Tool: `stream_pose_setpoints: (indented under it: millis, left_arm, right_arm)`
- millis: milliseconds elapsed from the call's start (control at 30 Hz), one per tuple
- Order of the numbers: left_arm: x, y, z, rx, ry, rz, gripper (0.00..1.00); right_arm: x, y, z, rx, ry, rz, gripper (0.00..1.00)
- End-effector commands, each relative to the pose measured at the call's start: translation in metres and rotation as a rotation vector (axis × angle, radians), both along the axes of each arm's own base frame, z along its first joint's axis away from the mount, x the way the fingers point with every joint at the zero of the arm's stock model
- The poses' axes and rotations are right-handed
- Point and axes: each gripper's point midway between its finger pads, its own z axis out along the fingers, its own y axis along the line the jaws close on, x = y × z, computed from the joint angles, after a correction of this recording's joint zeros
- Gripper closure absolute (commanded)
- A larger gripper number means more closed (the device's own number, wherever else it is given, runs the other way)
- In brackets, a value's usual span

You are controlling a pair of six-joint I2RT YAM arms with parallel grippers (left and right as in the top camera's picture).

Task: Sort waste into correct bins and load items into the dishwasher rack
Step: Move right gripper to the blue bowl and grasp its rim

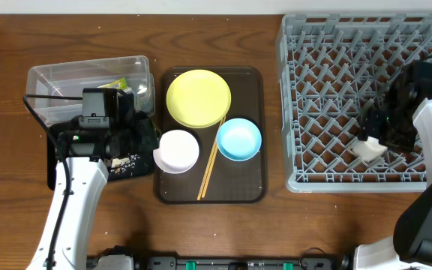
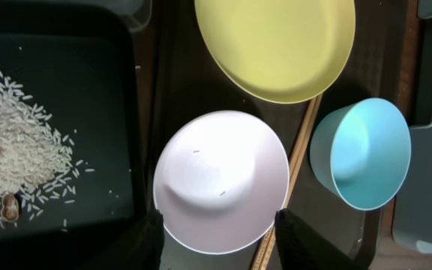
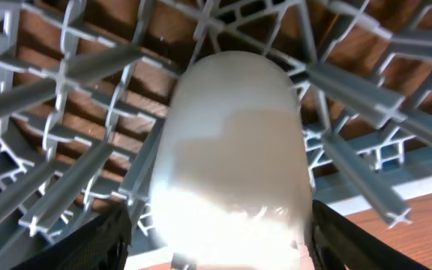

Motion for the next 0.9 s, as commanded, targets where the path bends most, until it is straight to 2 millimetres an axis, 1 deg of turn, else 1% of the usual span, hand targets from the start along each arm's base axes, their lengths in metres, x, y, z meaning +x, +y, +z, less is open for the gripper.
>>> stream_pose_setpoints:
  millis: [0,100,167,233,300,367,400,467,500,600,700,800,867]
  left_arm:
    - [0.001,0.003,0.001,0.013,-0.004,0.000,0.48]
    - [0.001,0.003,0.001,0.013,-0.004,0.000,0.48]
    - [0.001,0.003,0.001,0.013,-0.004,0.000,0.48]
    - [0.001,0.003,0.000,0.014,-0.003,0.000,0.48]
    - [-0.001,0.004,-0.001,0.021,0.003,0.004,0.48]
    - [-0.003,0.011,-0.004,0.057,0.017,0.021,0.47]
    - [-0.004,0.016,-0.006,0.082,0.027,0.033,0.47]
    - [-0.009,0.026,-0.009,0.131,0.052,0.067,0.47]
    - [-0.011,0.031,-0.011,0.156,0.066,0.093,0.44]
    - [-0.017,0.046,-0.015,0.216,0.106,0.179,0.43]
    - [-0.022,0.056,-0.017,0.253,0.127,0.233,0.42]
    - [-0.022,0.056,-0.017,0.256,0.130,0.236,0.40]
    - [-0.023,0.056,-0.017,0.256,0.132,0.236,0.38]
  right_arm:
    - [0.007,-0.002,0.013,0.020,-0.037,-0.008,0.27]
    - [0.009,-0.002,0.024,0.021,-0.043,-0.007,0.28]
    - [0.018,0.005,0.038,0.052,-0.078,0.018,0.29]
    - [0.028,0.016,0.053,0.094,-0.131,0.060,0.30]
    - [0.041,0.034,0.071,0.161,-0.202,0.120,0.31]
    - [0.055,0.062,0.090,0.248,-0.289,0.222,0.31]
    - [0.062,0.080,0.099,0.291,-0.334,0.285,0.31]
    - [0.070,0.105,0.107,0.333,-0.384,0.368,0.31]
    - [0.073,0.116,0.108,0.335,-0.395,0.402,0.29]
    - [0.080,0.153,0.105,0.322,-0.416,0.512,0.28]
    - [0.084,0.187,0.097,0.296,-0.430,0.611,0.29]
    - [0.085,0.219,0.086,0.262,-0.427,0.698,0.30]
    - [0.084,0.236,0.074,0.238,-0.409,0.744,0.30]
